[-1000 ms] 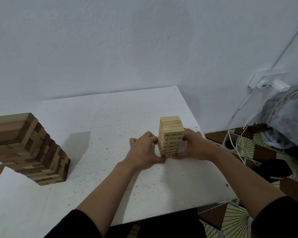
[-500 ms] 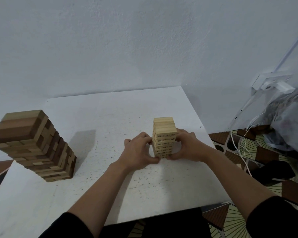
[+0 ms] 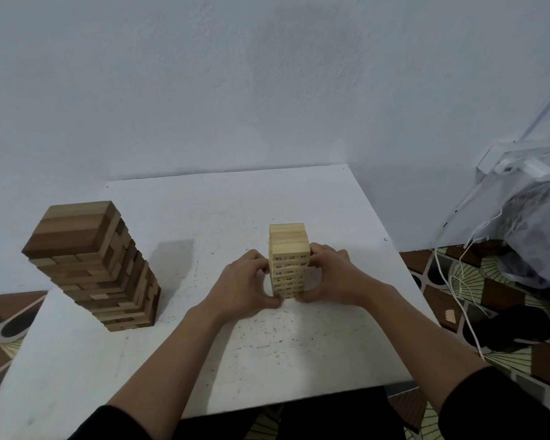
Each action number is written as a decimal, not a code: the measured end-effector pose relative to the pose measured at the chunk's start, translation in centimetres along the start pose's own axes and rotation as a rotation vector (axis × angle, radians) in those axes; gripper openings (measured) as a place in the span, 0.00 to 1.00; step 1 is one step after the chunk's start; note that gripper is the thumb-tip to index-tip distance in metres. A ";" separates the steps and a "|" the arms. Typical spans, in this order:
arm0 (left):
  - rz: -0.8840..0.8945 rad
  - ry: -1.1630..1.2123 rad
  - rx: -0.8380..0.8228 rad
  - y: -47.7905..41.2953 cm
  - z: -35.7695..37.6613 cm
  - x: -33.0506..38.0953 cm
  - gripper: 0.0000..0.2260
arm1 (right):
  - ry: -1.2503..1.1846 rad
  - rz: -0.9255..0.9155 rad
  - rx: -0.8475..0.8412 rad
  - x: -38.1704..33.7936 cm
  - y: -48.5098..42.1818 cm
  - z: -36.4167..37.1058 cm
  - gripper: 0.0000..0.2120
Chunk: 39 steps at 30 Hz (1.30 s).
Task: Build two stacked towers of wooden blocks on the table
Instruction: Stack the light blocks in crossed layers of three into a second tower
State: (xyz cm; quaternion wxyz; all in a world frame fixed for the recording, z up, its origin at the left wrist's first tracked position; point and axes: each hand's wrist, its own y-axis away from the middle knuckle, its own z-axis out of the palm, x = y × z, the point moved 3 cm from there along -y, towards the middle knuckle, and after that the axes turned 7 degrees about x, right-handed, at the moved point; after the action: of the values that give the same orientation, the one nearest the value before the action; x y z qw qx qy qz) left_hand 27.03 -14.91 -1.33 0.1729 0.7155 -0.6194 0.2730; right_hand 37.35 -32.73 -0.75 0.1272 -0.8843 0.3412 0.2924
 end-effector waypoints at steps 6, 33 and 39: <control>-0.038 0.047 0.000 1.1 -1.5 -1.7 0.26 | -0.009 -0.027 -0.008 -2.0 -0.5 1.4 0.26; -0.209 0.203 0.033 4.8 -4.8 -6.2 0.25 | -0.005 -0.026 0.009 -8.3 -2.0 6.1 0.24; -0.233 0.191 0.037 5.3 -5.1 -6.2 0.21 | -0.013 -0.008 0.011 -8.5 -2.1 6.5 0.24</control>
State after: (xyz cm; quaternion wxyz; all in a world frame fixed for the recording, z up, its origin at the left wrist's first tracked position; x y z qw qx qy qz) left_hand 20.41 -7.90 -1.50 0.2482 0.7564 -0.5077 0.3294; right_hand 30.91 -23.90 -0.70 0.1355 -0.8829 0.3384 0.2958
